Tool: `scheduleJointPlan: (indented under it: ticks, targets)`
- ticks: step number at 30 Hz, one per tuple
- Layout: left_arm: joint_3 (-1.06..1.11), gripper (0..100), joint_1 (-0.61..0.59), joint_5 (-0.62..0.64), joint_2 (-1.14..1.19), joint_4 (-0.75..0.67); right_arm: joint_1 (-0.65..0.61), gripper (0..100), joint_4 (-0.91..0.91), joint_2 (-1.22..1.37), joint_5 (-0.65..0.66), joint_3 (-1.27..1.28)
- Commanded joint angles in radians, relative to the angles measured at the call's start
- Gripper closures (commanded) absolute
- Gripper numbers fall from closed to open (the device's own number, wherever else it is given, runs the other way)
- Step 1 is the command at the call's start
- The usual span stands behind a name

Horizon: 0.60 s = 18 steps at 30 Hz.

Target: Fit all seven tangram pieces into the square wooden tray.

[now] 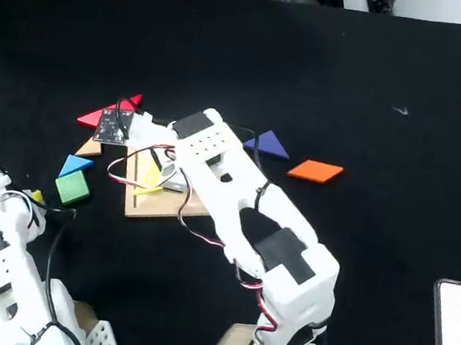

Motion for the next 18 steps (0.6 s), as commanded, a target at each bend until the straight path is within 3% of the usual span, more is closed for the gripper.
scheduleJointPlan:
  ticks: [1, 5, 7, 14, 18]
  targets:
    - [-0.004, 78, 0.012, -0.006, -0.015, -0.017, -0.015, 87.7, -0.002, -0.007, -0.034, 0.016]
    - [-0.004, 78, 0.012, -0.006, -0.015, -0.017, -0.011, 71.4, 0.002, -0.013, -0.037, 0.054]
    - [-0.004, 78, 0.012, -0.006, -0.015, -0.017, -0.017, 69.0, 0.008, -0.013, -0.037, 0.074]
    - [-0.004, 78, 0.013, -0.006, -0.015, -0.017, 0.017, 72.9, 0.052, -0.13, 0.02, 0.05]
    - [-0.004, 78, 0.013, -0.006, -0.015, -0.018, 0.092, 84.5, -0.167, -0.208, -0.058, 0.042]
